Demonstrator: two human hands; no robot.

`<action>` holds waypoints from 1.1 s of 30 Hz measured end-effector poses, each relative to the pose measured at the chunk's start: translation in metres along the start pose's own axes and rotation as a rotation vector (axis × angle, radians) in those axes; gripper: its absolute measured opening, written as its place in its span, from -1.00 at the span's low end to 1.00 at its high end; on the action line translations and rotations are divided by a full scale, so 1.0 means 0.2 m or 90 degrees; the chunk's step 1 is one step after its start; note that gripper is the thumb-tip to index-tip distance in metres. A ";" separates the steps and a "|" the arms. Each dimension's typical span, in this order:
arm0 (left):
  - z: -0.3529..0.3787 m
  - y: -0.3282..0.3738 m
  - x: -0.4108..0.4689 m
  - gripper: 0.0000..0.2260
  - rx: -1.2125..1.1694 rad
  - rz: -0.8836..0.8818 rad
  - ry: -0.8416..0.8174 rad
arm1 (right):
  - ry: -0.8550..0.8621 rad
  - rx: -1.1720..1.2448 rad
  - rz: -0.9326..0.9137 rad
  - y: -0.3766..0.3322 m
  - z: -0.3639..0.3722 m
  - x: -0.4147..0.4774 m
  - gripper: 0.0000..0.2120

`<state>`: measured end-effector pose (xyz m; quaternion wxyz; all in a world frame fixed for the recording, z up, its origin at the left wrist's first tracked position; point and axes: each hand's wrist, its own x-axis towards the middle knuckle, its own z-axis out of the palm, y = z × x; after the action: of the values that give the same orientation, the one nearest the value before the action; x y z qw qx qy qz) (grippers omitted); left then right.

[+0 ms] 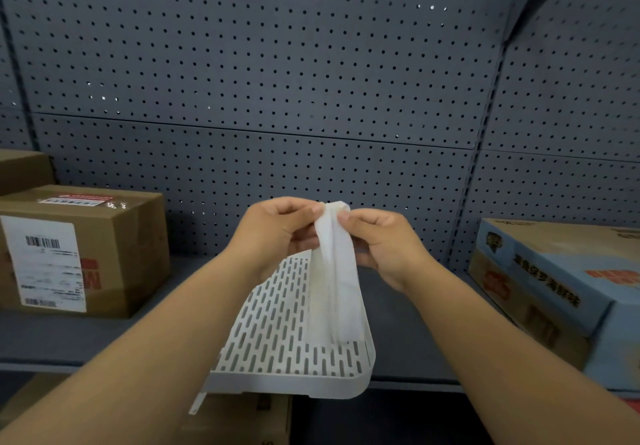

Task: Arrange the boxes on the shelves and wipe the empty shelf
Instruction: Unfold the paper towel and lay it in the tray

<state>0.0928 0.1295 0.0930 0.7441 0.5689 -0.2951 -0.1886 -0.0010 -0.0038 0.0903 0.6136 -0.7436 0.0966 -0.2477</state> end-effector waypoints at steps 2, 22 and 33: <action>-0.04 0.01 0.01 -0.92 -0.002 -0.008 0.013 | 0.041 -0.005 0.030 0.00 -0.01 0.01 -0.73; -0.36 0.16 0.05 -0.84 0.003 0.030 0.021 | 0.323 -0.207 0.012 0.06 0.02 0.12 -0.57; -0.33 0.22 0.09 -0.86 -0.016 0.037 0.076 | -0.149 -0.060 -0.070 -0.02 0.27 -0.06 -0.53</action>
<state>0.1471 0.1794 0.1275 0.7727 0.5610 -0.2640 -0.1363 0.0148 0.0489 0.0854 0.5703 -0.7997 -0.0050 -0.1877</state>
